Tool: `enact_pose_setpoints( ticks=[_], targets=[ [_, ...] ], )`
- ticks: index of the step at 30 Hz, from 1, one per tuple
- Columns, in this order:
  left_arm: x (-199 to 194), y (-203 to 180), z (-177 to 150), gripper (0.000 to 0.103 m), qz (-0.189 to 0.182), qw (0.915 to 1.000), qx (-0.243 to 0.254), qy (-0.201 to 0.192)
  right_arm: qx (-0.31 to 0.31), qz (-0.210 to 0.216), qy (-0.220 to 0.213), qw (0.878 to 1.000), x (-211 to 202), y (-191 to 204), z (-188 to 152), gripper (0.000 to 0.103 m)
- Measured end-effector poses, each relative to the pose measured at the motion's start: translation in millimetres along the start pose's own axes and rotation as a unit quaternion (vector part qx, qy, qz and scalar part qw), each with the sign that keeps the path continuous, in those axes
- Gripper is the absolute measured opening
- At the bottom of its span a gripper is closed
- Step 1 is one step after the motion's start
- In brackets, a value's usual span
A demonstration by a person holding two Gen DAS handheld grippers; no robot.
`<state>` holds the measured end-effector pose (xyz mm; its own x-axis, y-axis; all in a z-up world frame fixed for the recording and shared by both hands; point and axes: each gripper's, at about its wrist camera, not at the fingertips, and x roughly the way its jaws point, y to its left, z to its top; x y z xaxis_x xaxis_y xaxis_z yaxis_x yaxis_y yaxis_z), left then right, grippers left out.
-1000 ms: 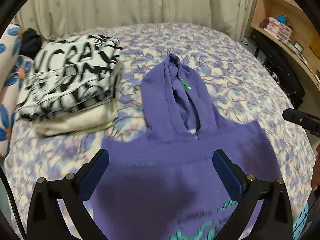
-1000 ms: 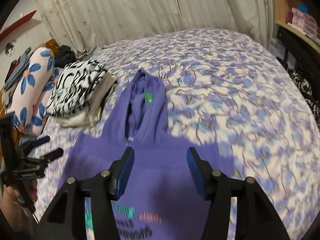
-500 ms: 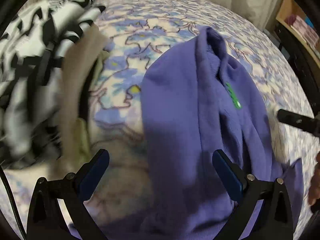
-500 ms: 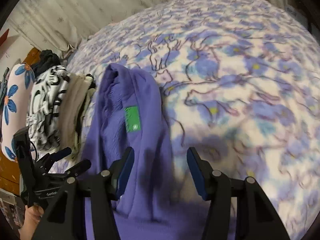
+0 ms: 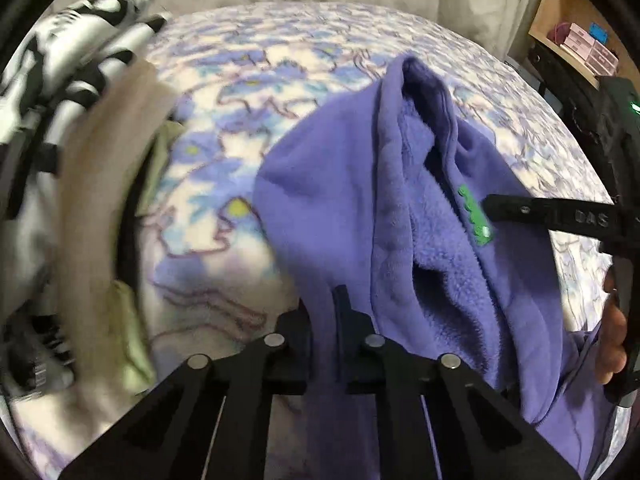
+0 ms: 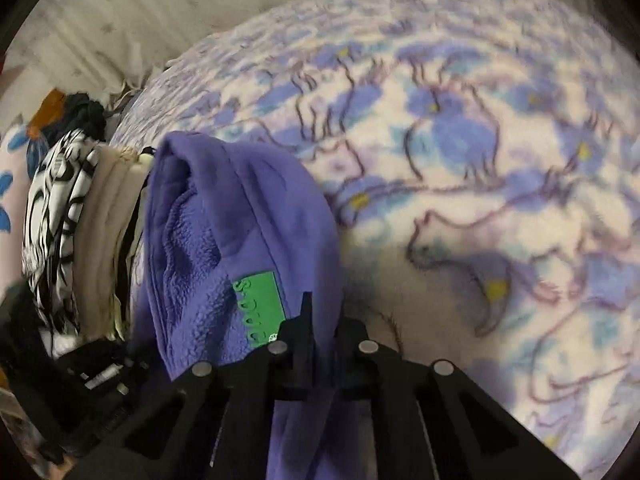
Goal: Fold large clothes
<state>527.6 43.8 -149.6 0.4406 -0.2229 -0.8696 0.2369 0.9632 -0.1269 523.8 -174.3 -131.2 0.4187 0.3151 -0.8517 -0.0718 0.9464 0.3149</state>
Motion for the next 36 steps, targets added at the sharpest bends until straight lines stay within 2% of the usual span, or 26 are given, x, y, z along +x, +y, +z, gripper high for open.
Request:
enact_pose_setpoints(
  ticks=[2,9,16,21,24,27,31,34,36],
  targets=[
    [-15.9,0.0,-3.5,0.006,0.011,0.9999,0.002,-0.011,-0.010,-0.004,-0.013,1.000,-19.6,0.2,-2.8,0.005],
    [-99.0,-4.7,-27.2,0.005,0.008,0.9989,0.012,-0.046,-0.052,0.005,-0.075,0.996,-113.8,9.9,-34.1,0.004],
    [-176.3,-21.5,-79.4,0.005,0.009,0.9976,0.028,-0.063,-0.118,-0.001,-0.123,0.985,-197.9,48.6,-104.7,0.005],
    [-199.8,-15.6,-131.7,0.006,0.005,0.9981,0.020,-0.058,-0.156,-0.025,-0.142,0.977,-223.8,54.6,-169.7,0.007],
    [-197.6,-9.3,-169.6,0.006,0.002,0.9994,0.011,-0.032,-0.166,-0.041,-0.125,0.977,-222.5,49.8,-200.3,0.008],
    [-198.4,-3.5,-200.5,0.006,0.001,0.9999,0.000,-0.015,-0.163,-0.056,-0.088,0.981,-214.6,41.2,-224.5,0.008],
    [-201.9,1.6,-226.1,0.006,0.000,0.9999,-0.014,0.000,-0.154,-0.077,-0.043,0.984,-205.9,33.7,-255.3,0.008],
    [-207.2,4.4,-238.5,0.012,-0.012,0.9996,-0.021,0.011,-0.132,-0.065,-0.014,0.989,-208.2,26.5,-276.7,0.008],
    [-212.6,1.2,-246.6,0.022,-0.035,0.9988,-0.029,0.018,-0.121,-0.057,-0.006,0.991,-213.6,25.0,-289.8,0.008]
  ],
)
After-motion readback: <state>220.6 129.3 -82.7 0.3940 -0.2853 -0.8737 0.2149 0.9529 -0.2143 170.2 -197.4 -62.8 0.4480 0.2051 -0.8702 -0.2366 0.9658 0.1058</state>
